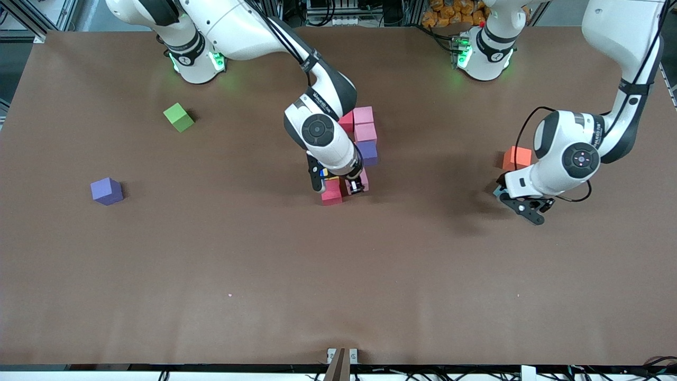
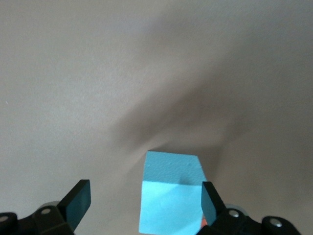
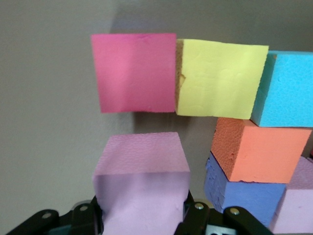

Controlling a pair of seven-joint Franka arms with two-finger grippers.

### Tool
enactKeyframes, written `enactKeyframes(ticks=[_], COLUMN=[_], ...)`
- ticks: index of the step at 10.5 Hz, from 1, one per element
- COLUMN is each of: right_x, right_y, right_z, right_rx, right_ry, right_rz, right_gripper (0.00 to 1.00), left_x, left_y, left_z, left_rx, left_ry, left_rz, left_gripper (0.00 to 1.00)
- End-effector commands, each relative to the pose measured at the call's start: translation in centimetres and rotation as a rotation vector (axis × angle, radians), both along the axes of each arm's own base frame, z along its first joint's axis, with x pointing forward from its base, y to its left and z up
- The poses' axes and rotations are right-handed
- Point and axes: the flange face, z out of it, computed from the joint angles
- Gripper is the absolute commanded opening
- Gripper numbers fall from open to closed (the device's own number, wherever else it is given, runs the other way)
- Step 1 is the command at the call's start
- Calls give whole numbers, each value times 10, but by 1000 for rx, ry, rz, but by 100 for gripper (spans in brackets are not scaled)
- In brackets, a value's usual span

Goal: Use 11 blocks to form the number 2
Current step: 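Place light pink with the right gripper while the left gripper grasps cyan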

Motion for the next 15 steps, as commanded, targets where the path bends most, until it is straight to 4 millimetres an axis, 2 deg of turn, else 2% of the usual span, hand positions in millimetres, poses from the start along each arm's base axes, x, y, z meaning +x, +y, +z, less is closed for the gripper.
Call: enactKeyframes(ticks=[1, 4, 10, 12, 15], right_x=[2, -3, 10, 10, 12], right_y=[7, 14, 9, 7, 4], right_z=[-14, -22, -29, -37, -43], right_rx=[-1, 2, -1, -13, -31], right_ry=[23, 17, 7, 8, -1], right_rz=[-79, -95, -108, -104, -93], right_gripper=[13, 13, 13, 13, 13], left_x=[-7, -10, -18, -19, -21], left_y=[3, 4, 5, 10, 11], left_z=[-5, -8, -15, -17, -31], left_rx=[5, 5, 5, 4, -5], left_ry=[5, 12, 32, 37, 55], left_rz=[-21, -20, -17, -8, -4], left_gripper=[100, 100, 100, 100, 100])
